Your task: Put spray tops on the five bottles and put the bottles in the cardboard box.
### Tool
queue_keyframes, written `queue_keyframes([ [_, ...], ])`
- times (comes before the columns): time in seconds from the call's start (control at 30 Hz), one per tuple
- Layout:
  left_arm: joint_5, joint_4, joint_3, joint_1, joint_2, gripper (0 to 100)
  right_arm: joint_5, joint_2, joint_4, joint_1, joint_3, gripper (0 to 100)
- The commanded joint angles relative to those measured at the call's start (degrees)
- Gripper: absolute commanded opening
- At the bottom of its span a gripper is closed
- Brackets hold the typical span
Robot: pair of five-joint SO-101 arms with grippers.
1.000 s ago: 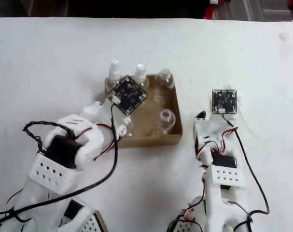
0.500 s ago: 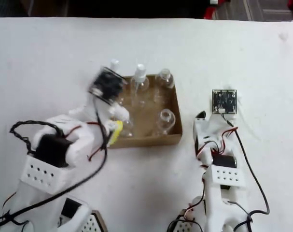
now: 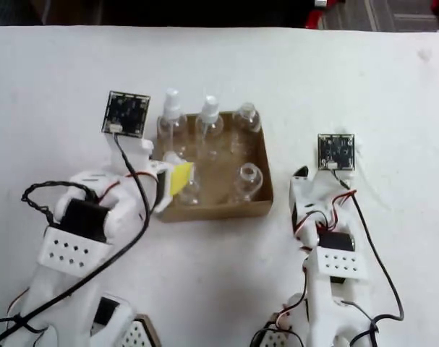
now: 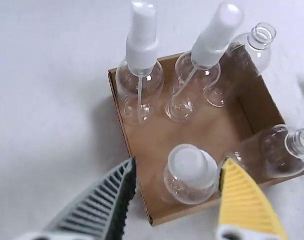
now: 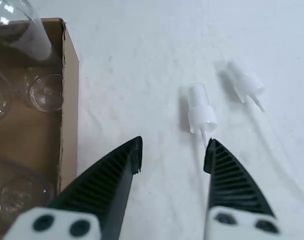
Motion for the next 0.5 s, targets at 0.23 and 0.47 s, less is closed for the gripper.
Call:
queue_keyframes([
  [0.23, 0.62, -2.29, -0.35, 6.90, -1.27, 15, 0.70, -0.13, 0.04, -0.31, -2.37, 18.3],
  [0.47, 0.44, -5.19, 0.09, 7.25, -0.92, 14, 0.70, -0.13, 0.04, -0.31, -2.37, 18.3],
])
